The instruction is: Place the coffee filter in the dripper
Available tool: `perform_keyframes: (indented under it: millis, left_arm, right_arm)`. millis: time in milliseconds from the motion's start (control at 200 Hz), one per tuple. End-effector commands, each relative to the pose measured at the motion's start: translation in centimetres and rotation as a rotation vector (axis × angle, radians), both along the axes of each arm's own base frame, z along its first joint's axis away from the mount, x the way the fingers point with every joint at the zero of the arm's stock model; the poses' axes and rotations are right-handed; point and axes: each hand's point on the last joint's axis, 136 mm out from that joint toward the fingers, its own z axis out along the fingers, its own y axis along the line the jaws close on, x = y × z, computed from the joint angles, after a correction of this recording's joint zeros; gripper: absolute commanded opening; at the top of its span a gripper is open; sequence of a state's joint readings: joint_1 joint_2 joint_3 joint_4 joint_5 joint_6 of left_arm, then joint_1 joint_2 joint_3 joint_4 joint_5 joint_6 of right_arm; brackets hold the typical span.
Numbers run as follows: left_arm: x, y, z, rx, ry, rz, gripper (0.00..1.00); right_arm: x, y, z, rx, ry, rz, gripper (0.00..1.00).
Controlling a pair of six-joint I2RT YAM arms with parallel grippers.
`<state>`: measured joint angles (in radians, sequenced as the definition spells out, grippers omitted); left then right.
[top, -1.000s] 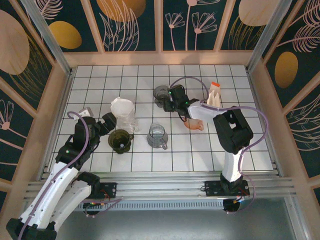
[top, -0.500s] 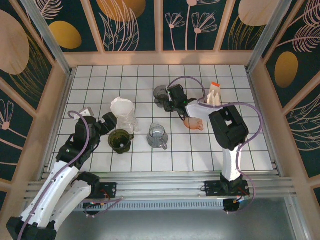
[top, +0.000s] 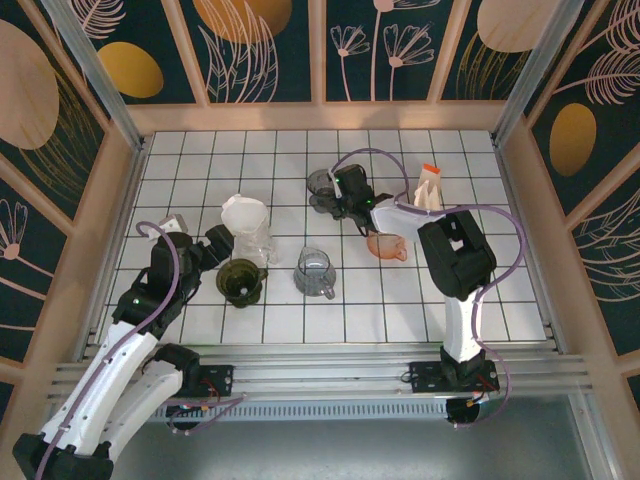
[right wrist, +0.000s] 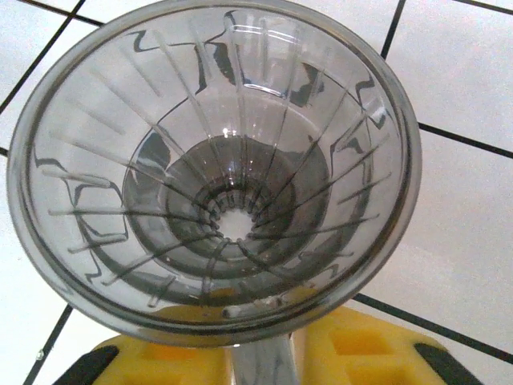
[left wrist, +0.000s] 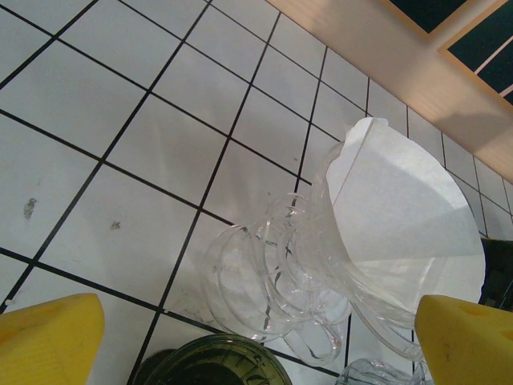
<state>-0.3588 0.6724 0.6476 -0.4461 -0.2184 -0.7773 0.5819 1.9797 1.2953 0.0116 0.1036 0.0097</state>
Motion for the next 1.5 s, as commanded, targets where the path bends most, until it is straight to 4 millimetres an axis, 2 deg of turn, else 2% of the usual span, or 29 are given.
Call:
perform_keyframes:
  millis: [0, 165, 345, 530, 691, 816, 921, 1036, 1236, 1491]
  left_arm:
    - [0.2, 0.2, 0.3, 0.01, -0.016, 0.005, 0.99]
    - [0.2, 0.3, 0.6, 0.009, -0.024, 0.006, 0.99]
    - [0.1, 0.5, 1.4, 0.016, -0.045, 0.015, 0.99]
    - [0.0, 1.1, 3.7, 0.027, -0.1, 0.032, 0.99]
    - [-0.3, 1.5, 6.5, 0.027, -0.175, 0.04, 0.99]
    - [-0.6, 1.8, 7.6, 0.029, -0.208, 0.045, 0.99]
    - [-0.8, 1.8, 7.2, 0.026, -0.204, 0.046, 0.99]
    - [-0.8, 1.7, 6.6, 0.023, -0.192, 0.044, 0.99]
    - [-0.8, 1.5, 6.5, 0.017, -0.191, 0.033, 0.99]
    - [-0.9, 1.7, 5.8, 0.02, -0.178, 0.038, 0.99]
  right_arm:
    - [0.4, 0.6, 1.3, 0.009, -0.044, 0.008, 0.2]
    - [-1.2, 0.9, 3.2, 0.003, -0.082, 0.013, 0.14]
    - [-4.4, 1.0, 7.8, 0.023, -0.154, 0.017, 0.13]
    - [-9.7, 1.2, 11.7, 0.026, -0.186, 0.054, 0.13]
    - [-14.7, 1.1, 13.3, 0.039, -0.144, 0.099, 0.12]
    - [-18.5, 0.8, 13.4, 0.036, -0.103, 0.128, 0.12]
    - [-21.1, 0.9, 12.9, 0.064, -0.066, 0.151, 0.13]
    - [-23.4, 1.7, 11.5, 0.091, -0.026, 0.179, 0.13]
    - [-24.2, 2.4, 10.2, 0.103, -0.005, 0.187, 0.12]
    - [-24.5, 2.1, 9.0, 0.086, 0.018, 0.187, 0.13]
